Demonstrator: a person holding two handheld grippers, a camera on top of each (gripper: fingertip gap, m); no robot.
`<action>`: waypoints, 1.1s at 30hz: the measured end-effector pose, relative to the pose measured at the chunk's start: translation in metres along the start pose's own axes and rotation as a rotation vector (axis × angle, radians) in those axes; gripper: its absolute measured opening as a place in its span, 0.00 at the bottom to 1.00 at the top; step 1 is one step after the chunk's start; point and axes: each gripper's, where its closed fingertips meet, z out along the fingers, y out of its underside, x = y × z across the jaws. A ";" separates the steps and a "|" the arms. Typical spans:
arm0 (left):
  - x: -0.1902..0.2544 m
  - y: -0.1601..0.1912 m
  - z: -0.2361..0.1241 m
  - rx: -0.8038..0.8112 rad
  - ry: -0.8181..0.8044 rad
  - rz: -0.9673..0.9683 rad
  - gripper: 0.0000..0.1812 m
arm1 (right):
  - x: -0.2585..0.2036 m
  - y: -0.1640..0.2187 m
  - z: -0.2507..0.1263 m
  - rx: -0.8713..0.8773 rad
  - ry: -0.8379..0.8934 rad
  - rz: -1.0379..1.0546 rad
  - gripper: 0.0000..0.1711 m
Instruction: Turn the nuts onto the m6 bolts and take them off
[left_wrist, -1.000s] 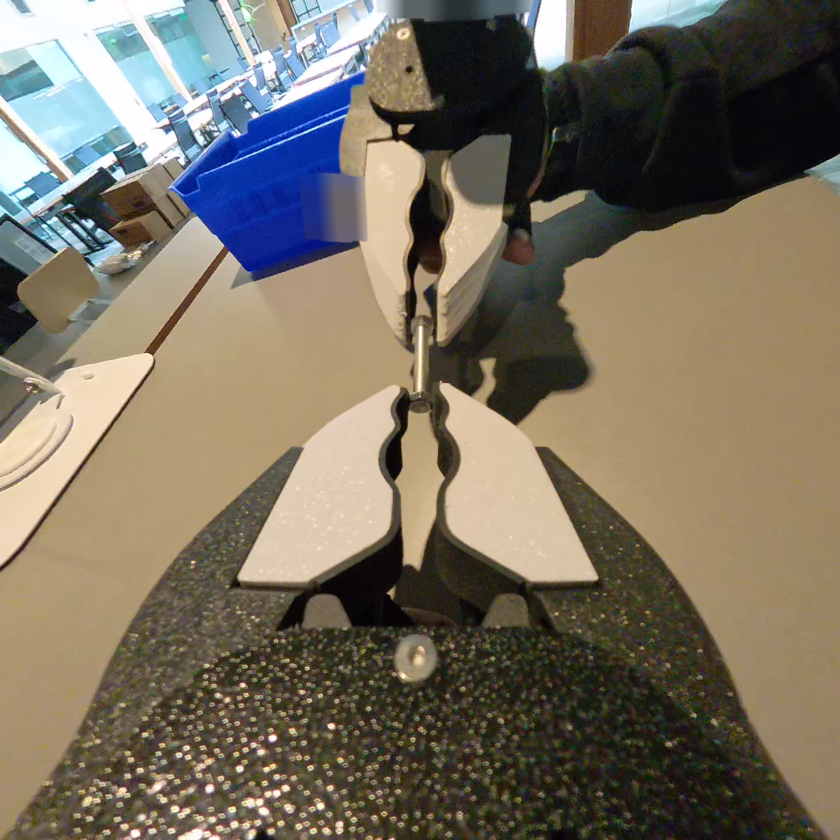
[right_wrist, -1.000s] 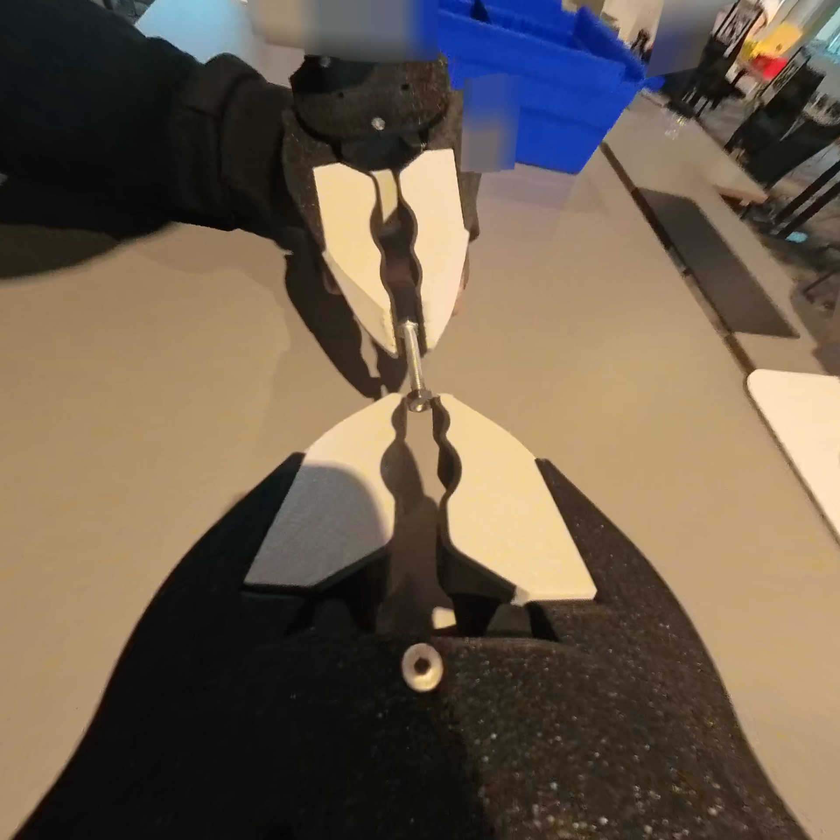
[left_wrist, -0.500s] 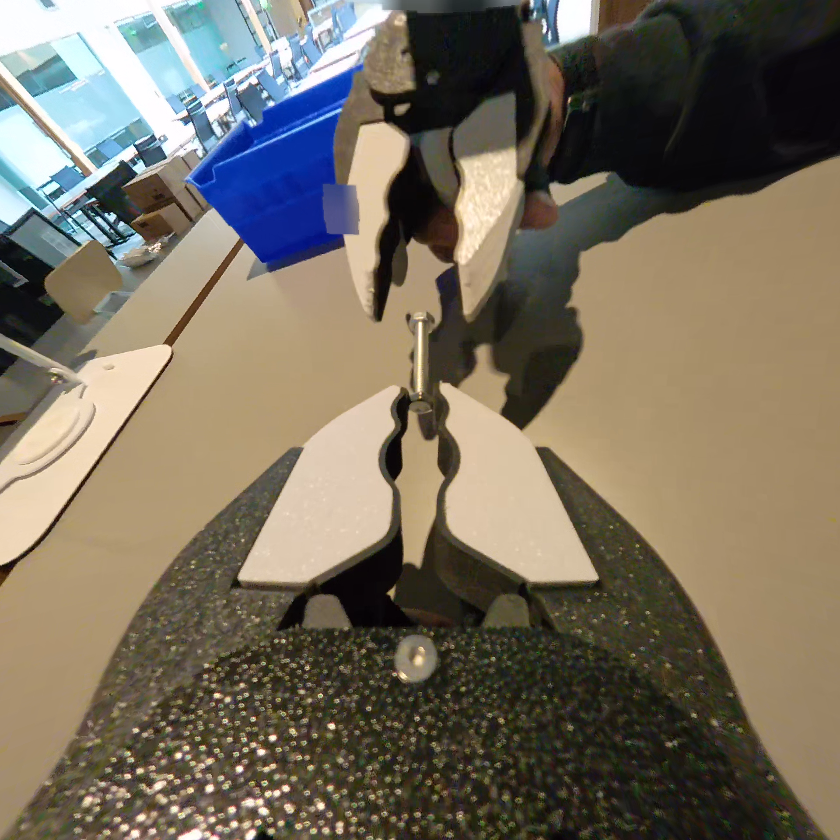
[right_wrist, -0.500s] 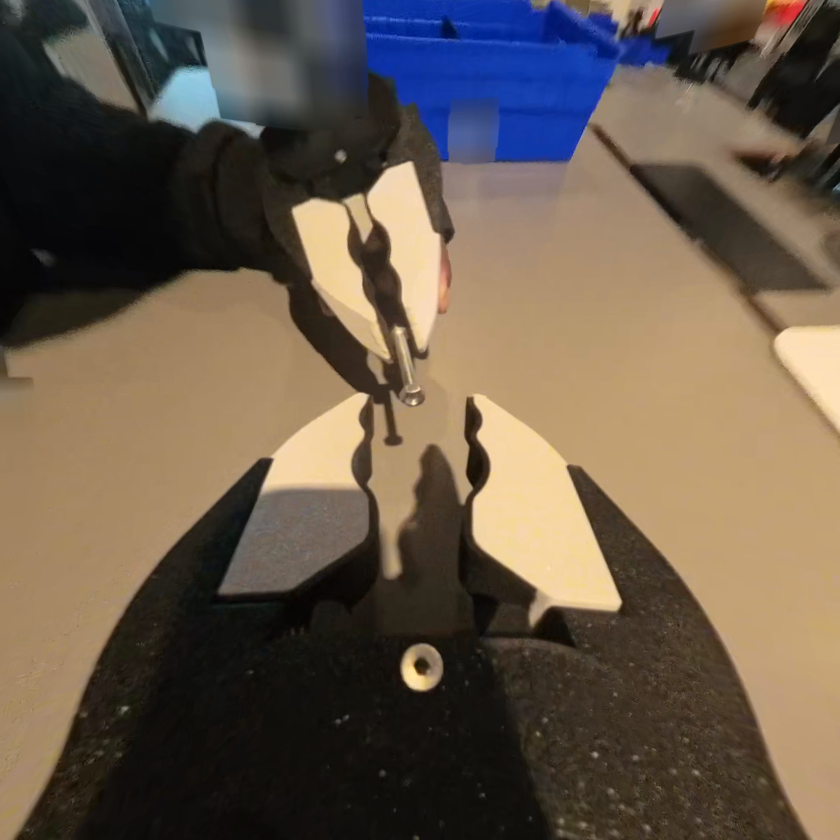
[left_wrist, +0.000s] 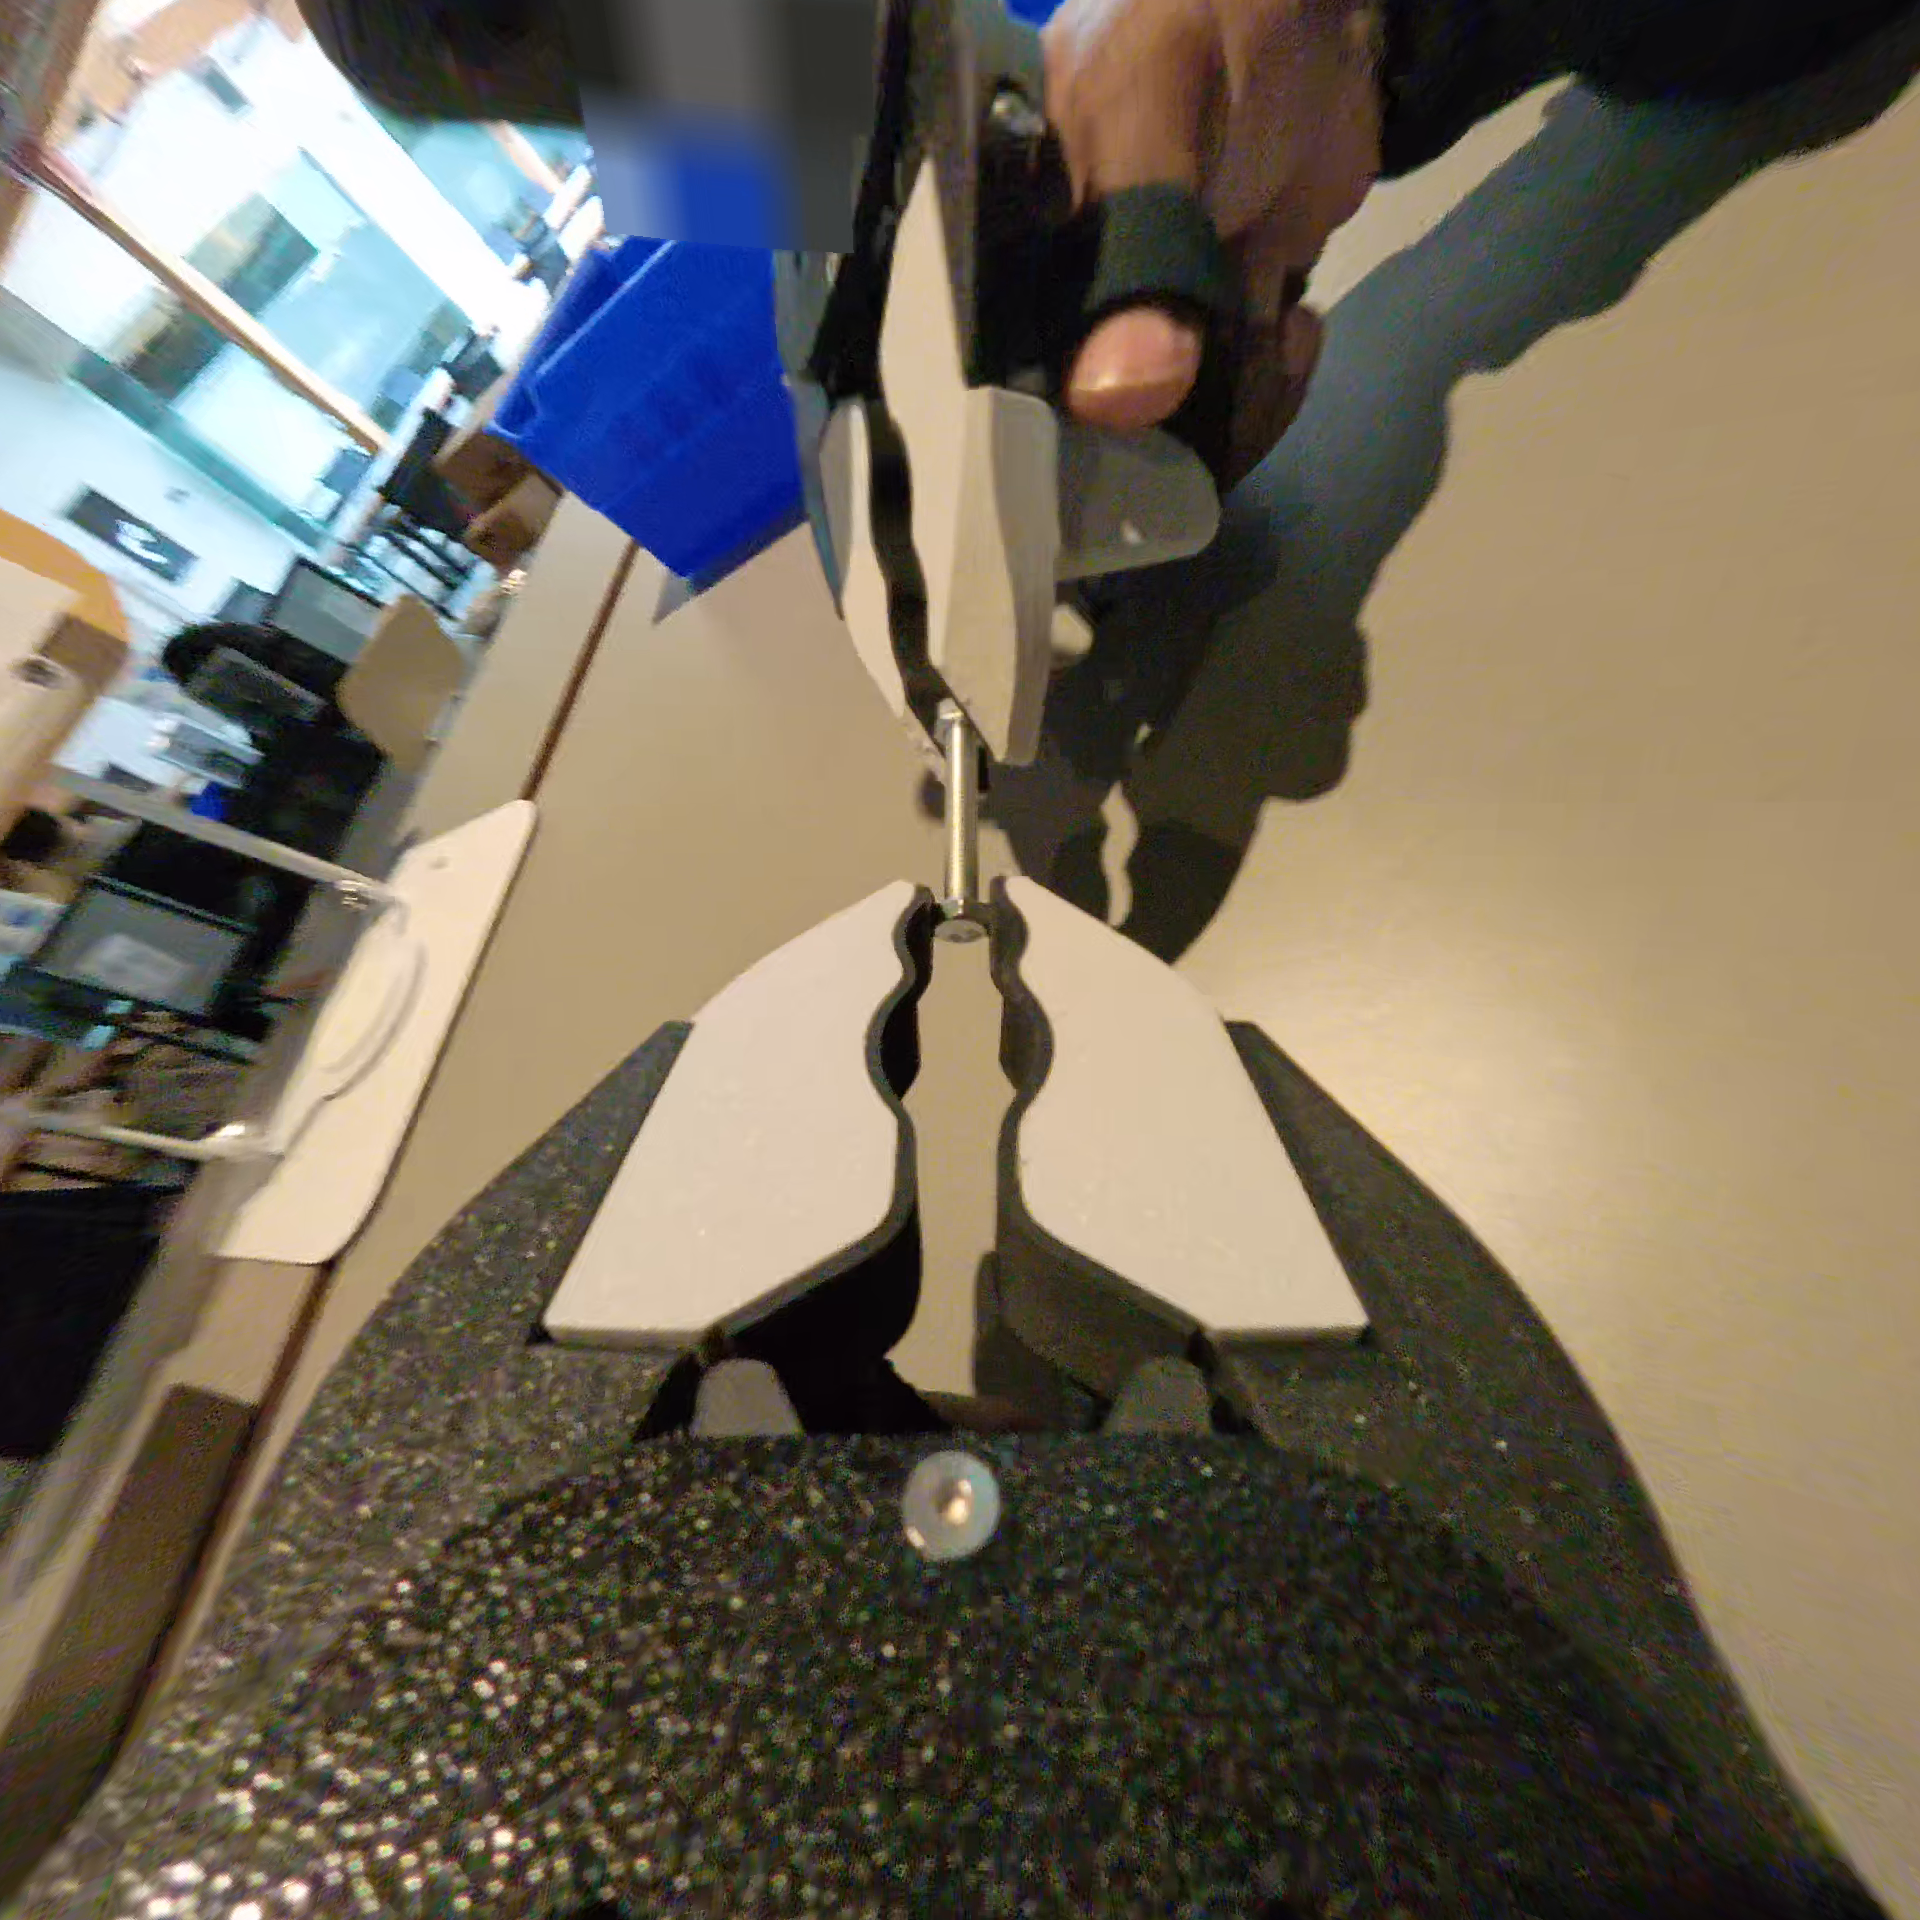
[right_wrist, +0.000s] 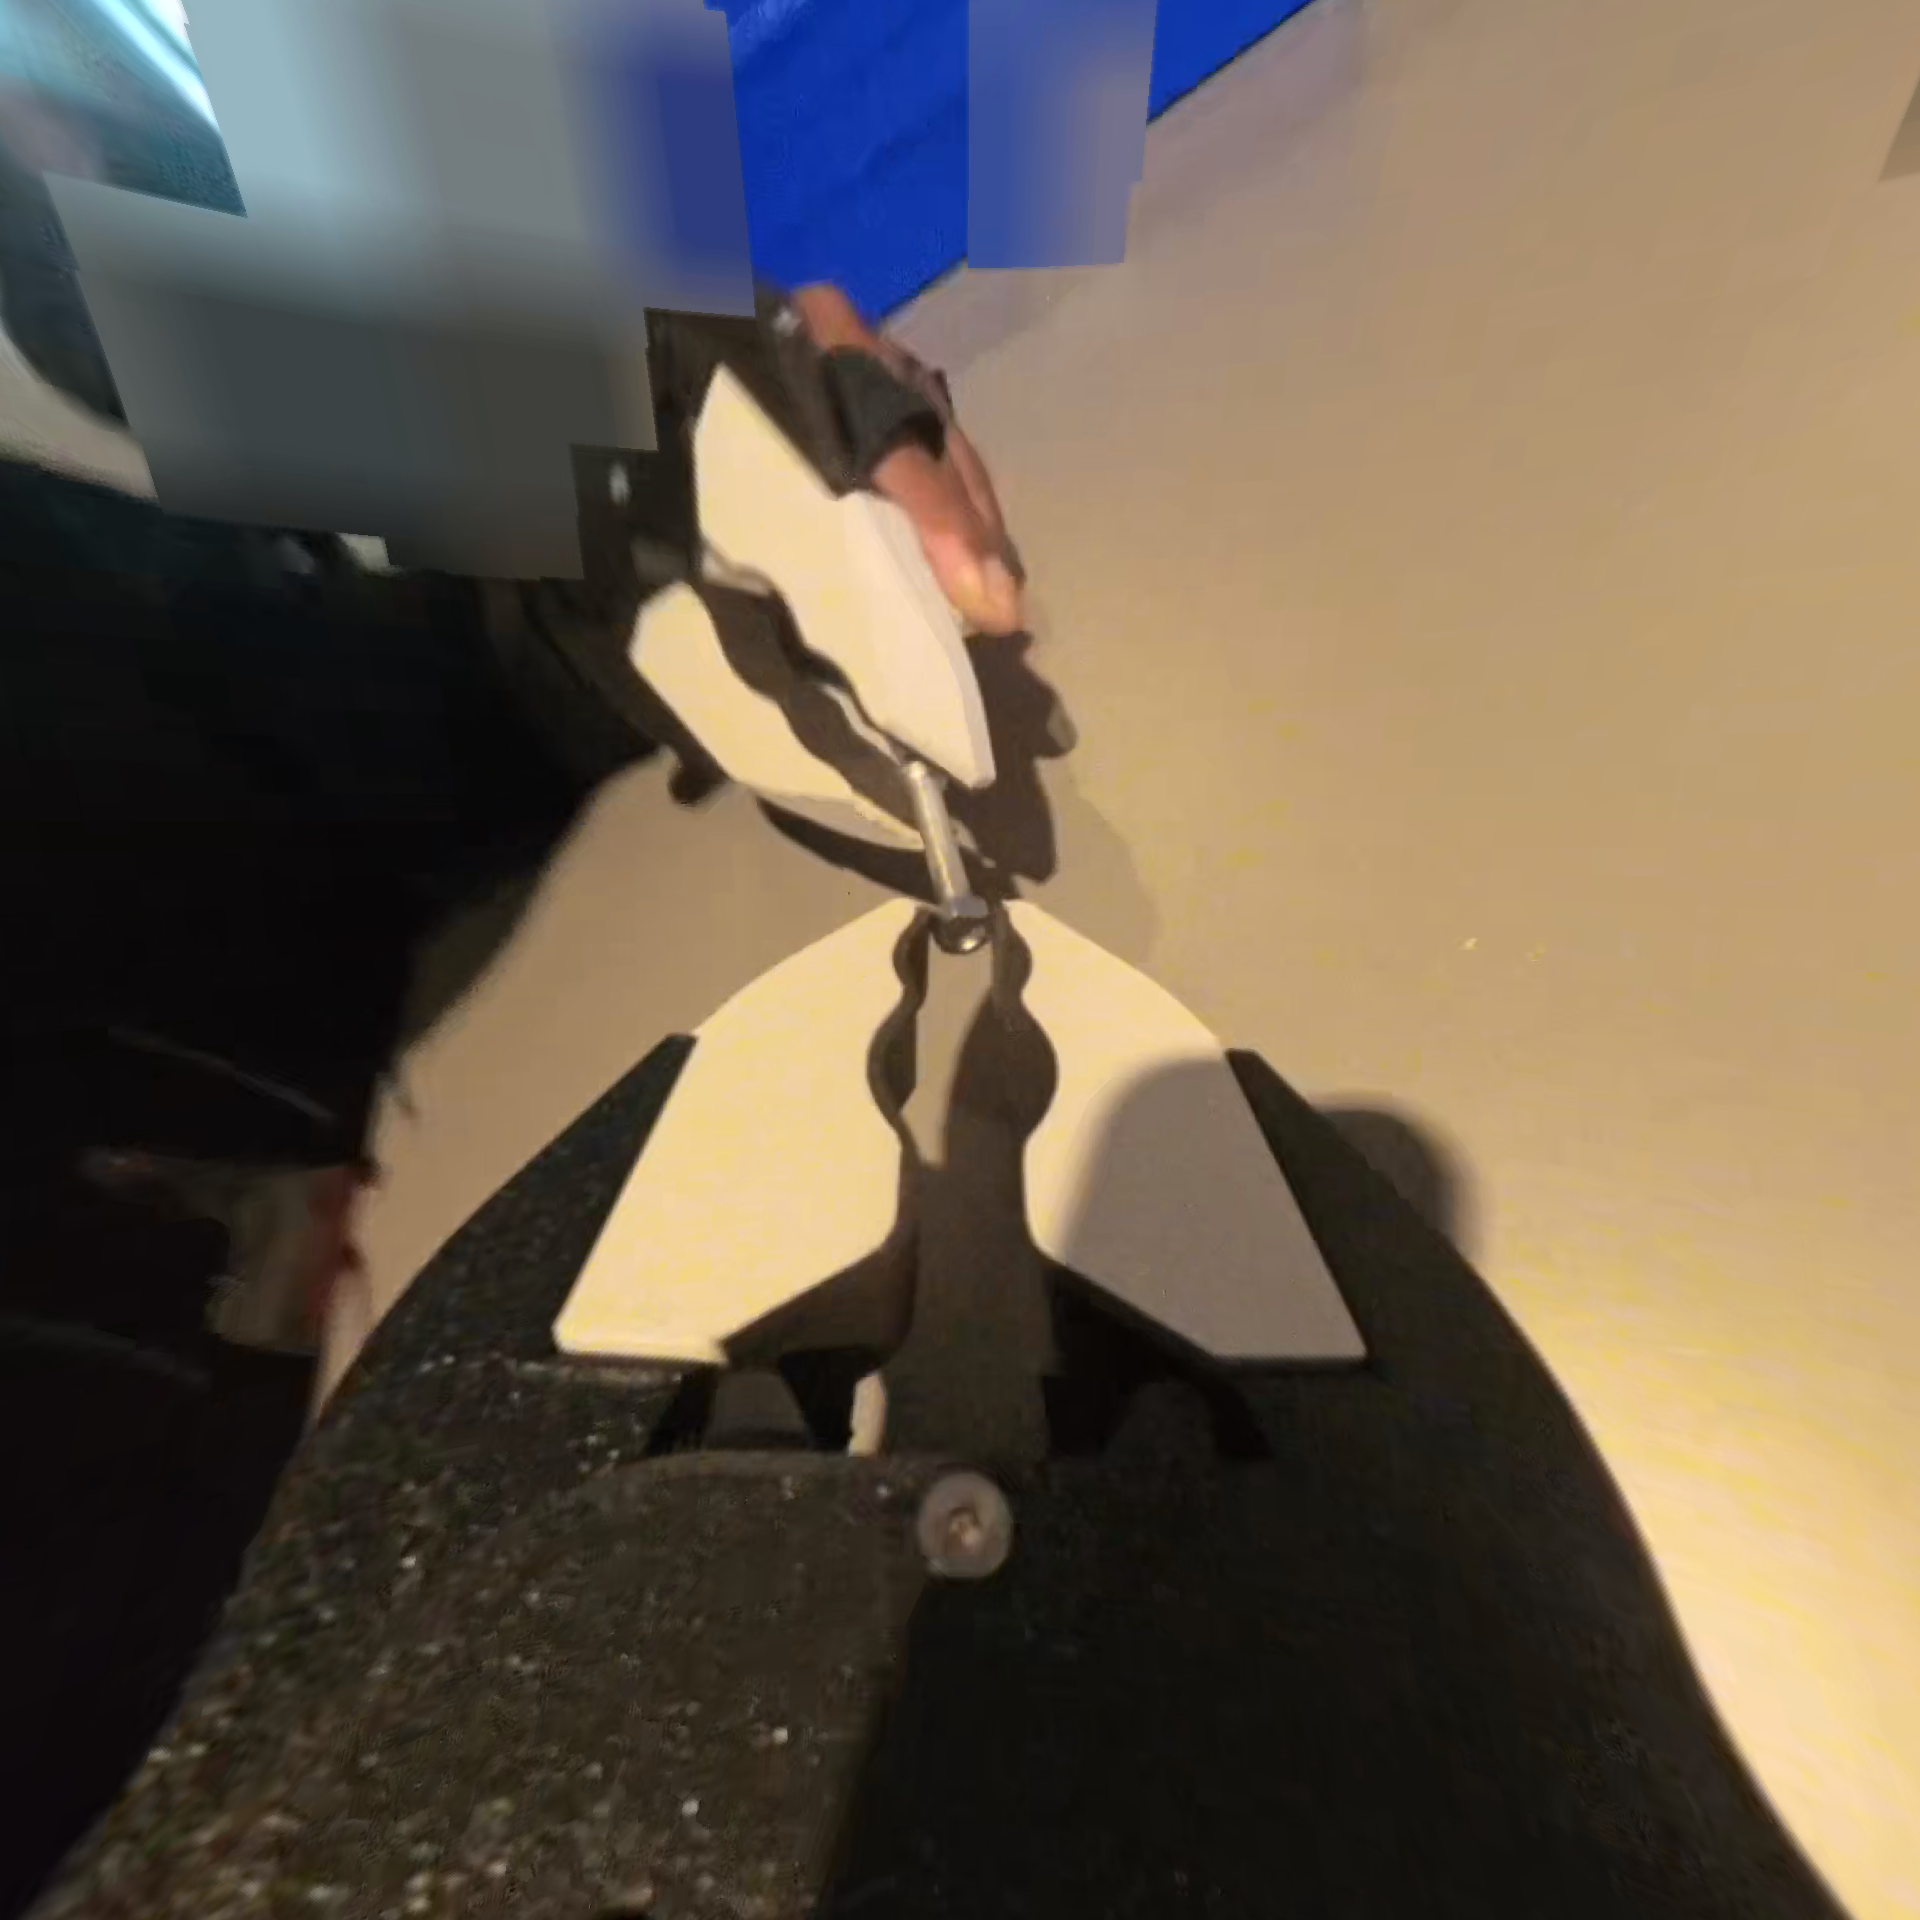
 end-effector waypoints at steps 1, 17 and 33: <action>-0.002 -0.001 0.000 0.001 -0.016 0.014 0.05 | 0.000 -0.003 -0.001 0.028 -0.040 0.055 0.07; 0.002 -0.021 -0.011 0.174 0.151 -0.283 0.05 | -0.012 -0.014 -0.009 0.038 0.279 -0.803 0.10; 0.002 -0.005 -0.003 0.069 0.086 -0.178 0.05 | -0.001 -0.007 -0.013 0.040 0.017 -0.216 0.23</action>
